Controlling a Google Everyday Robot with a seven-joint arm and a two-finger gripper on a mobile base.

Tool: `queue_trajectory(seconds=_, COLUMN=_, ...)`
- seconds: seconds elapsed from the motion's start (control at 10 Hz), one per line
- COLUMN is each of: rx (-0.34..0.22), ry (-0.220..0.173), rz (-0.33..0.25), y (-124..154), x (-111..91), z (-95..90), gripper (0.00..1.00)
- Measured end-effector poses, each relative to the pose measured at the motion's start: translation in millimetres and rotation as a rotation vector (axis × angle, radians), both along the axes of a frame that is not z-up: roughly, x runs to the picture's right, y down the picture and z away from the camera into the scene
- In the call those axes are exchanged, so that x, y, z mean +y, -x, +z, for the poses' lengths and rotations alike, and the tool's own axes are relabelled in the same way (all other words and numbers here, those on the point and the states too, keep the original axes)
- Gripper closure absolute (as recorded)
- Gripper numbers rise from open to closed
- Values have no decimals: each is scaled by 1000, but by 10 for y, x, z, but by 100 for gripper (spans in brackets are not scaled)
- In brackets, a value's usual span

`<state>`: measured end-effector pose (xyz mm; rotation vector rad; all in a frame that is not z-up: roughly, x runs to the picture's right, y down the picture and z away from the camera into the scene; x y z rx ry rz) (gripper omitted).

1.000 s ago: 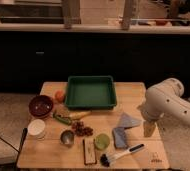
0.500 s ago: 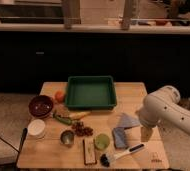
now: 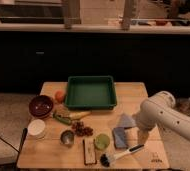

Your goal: Wipe tray with towel

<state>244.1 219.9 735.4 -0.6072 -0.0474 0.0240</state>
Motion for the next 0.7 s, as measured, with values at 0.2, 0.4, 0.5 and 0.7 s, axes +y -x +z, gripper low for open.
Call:
queue_trajectory(seconds=0.2, rx=-8, ry=12, rz=7, y=22, x=56, z=110, gripper=20)
queue_trajectory(seconds=0.4, rx=-13, ry=20, rz=13, y=43, x=107, z=207, gripper=20)
queue_trajectory(seconds=0.5, rx=-15, ry=26, rz=20, y=41, x=129, z=250, gripper=20)
queue_trajectory(seconds=0.7, rx=-14, ry=42, rz=33, y=40, x=203, z=365, gripper=20)
